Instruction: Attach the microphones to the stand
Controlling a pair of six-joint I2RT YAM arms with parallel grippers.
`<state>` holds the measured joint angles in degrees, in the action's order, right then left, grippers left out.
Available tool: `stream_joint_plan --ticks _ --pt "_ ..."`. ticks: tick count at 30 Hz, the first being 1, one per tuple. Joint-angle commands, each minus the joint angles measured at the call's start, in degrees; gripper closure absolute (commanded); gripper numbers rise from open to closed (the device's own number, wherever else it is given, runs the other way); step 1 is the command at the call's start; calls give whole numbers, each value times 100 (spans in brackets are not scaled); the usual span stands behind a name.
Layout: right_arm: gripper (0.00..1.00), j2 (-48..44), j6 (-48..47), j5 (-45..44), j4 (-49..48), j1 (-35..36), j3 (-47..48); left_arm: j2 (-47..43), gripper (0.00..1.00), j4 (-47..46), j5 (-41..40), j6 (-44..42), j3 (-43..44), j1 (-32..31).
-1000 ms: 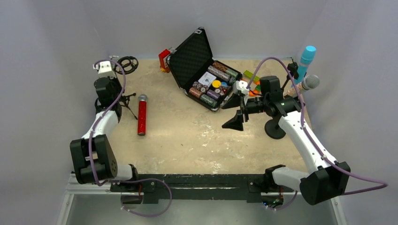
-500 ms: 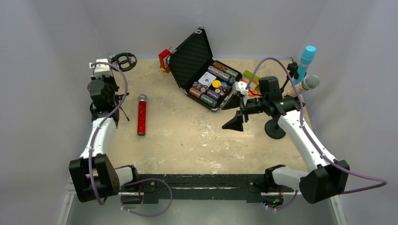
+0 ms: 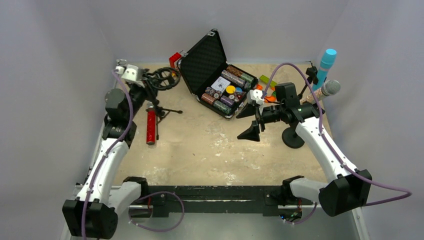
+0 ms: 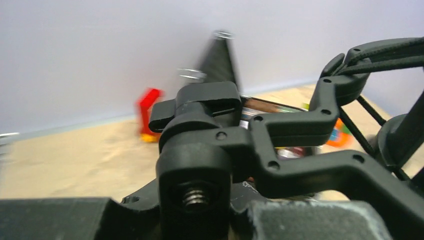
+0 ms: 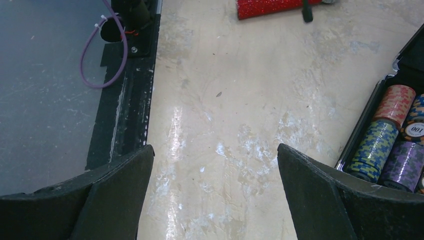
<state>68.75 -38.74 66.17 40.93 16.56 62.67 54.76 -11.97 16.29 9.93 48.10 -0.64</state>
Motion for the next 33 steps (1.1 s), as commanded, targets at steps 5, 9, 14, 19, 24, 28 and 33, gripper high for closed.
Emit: stream_joint_plan --ticks 5,9,14,19,24,28,33 --pt "3 -28 -296 97 152 23 99 713 100 -1117 -367 370 24 -1856" --pt "2 -5 -335 71 170 14 88 1346 100 -1906 -1003 306 34 -2408" --pt "2 75 -379 62 214 14 96 2122 100 -2823 -1981 114 18 -2942" --pt "2 150 -429 71 266 7 103 2735 100 -3343 -2800 77 111 -3281" --pt "2 200 -489 78 315 5 113 3059 100 -3483 -2878 203 47 -3404" --pt "3 228 -524 87 350 -10 113 3058 74 -3506 -2762 341 -194 -3415" --pt "2 251 -581 96 396 -25 122 2761 44 -3444 -2675 306 -599 -3425"
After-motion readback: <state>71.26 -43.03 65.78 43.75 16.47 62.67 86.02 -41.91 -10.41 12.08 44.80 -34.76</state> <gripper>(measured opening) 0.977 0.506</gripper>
